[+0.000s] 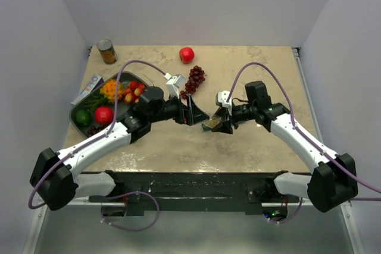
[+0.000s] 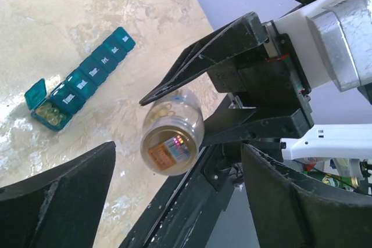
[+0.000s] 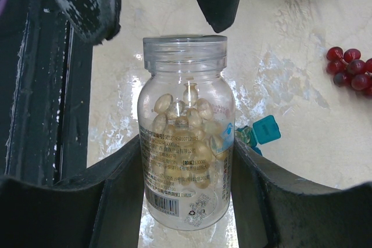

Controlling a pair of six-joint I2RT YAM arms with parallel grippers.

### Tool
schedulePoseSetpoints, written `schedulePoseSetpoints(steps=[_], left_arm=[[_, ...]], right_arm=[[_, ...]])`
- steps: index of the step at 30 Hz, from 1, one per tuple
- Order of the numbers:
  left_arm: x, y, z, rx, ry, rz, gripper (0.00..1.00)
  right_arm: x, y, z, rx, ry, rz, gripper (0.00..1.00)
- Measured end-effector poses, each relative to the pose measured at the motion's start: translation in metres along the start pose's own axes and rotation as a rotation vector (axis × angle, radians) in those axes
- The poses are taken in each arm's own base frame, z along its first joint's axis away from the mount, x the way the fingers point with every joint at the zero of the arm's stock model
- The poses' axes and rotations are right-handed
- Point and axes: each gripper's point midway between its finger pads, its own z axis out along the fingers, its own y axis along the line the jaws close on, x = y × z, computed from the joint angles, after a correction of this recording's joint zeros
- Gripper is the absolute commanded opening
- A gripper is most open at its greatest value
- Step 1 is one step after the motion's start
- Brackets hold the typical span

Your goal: Sort the pills into containers

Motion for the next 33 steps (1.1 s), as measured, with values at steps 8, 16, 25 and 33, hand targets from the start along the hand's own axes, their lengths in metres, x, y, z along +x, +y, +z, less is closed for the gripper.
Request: schedulePoseSetpoints(steps=[8,16,25,33], left_arm=[[0.004,0.003,0.018,-0.014,0.045,-0.005,0.52],[0.012,0.002,0.019,0.023,0.092,0.102,0.19],[0.032,-0.003,0.009,0.342,0.115,0.850,0.63],[0.035,-0.002,-0.002,0.415,0.010,1.066,0.99]], right_arm=[[0.000,0.000,0.000,0.001,-0.001,-0.002,0.00],[0.000,-0.001,0.000,0.006,0.002,-0.003,0.00],[0.003,0.016,0.001,-0.058,0.003,0.031,0.00],[-0.002,0.015,0.000,-0.064,-0.019,0.012,0.00]])
